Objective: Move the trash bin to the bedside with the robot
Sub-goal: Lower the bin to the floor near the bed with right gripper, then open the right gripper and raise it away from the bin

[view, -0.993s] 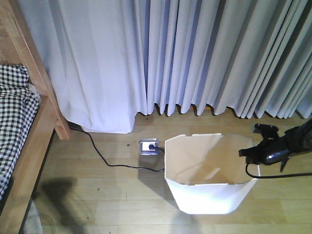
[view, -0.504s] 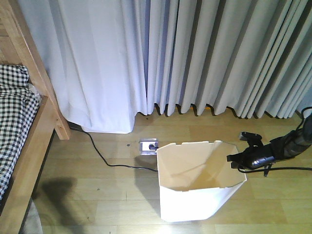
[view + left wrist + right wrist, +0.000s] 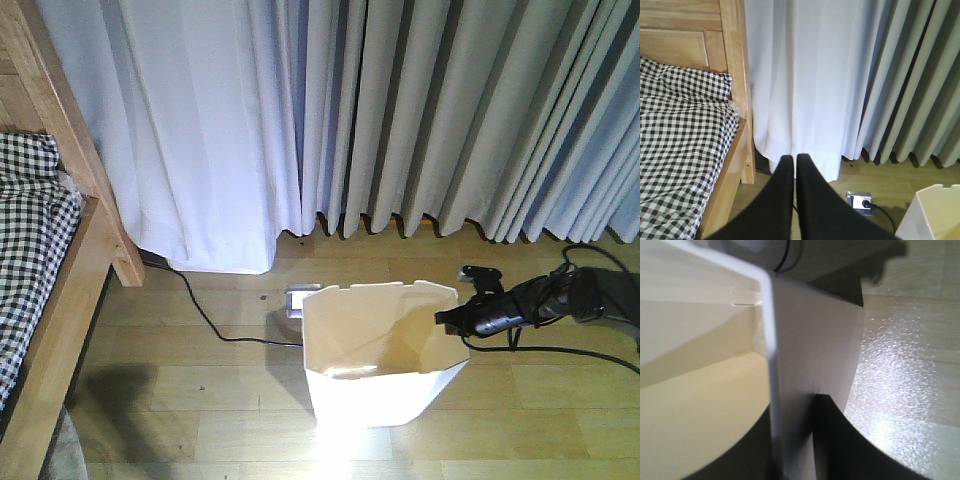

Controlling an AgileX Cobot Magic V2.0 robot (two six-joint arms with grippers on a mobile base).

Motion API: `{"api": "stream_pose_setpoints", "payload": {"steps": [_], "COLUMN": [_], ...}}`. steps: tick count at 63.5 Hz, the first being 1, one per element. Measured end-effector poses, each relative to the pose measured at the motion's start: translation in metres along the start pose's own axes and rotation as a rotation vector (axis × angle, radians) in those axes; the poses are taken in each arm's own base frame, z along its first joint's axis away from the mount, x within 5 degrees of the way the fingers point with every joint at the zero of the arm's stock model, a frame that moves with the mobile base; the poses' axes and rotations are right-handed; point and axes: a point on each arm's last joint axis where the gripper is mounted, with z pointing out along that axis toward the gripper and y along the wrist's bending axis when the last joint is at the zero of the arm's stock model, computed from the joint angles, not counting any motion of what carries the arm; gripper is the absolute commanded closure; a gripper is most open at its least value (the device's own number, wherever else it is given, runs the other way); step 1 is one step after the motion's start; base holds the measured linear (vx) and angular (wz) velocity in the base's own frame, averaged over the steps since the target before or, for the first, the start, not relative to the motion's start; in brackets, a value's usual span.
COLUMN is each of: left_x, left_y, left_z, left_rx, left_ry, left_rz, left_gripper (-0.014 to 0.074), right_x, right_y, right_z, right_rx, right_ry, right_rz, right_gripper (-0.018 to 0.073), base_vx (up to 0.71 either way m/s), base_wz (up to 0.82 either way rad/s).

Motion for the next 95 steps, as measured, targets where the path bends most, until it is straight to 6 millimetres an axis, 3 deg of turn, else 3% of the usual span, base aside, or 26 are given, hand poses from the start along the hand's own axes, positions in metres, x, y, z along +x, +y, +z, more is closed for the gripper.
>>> {"api": "stream_pose_setpoints", "payload": {"steps": [12, 47, 63, 87, 95], "left_x": [0.000, 0.000, 0.000, 0.000, 0.000], "left_y": [0.000, 0.000, 0.000, 0.000, 0.000], "left_z": [0.000, 0.000, 0.000, 0.000, 0.000], "left_rx": [0.000, 0.000, 0.000, 0.000, 0.000], "left_ry": [0.000, 0.000, 0.000, 0.000, 0.000], "left_rz": [0.000, 0.000, 0.000, 0.000, 0.000], "left_gripper": [0.0603, 0.0603, 0.0603, 0.0603, 0.0603], "right_x": [-0.003, -0.008, -0.008, -0.015, -0.015], "right_y": [0.005, 0.004, 0.005, 0.007, 0.008], "right_z": [0.012, 0.012, 0.012, 0.008, 0.008], "right_rx": [-0.012, -0.003, -0.016, -0.046, -0.047], "right_ry": [0.026, 0.028, 0.030, 0.015, 0.016], "right_rz": [0.003, 0.011, 0.022, 0.070, 0.079], "right_gripper": [0.0559, 0.0495, 0.0351, 0.0001, -0.0037], "base_vx": [0.00, 0.00, 0.00, 0.00, 0.00], "base_wz": [0.00, 0.00, 0.00, 0.00, 0.00]}}
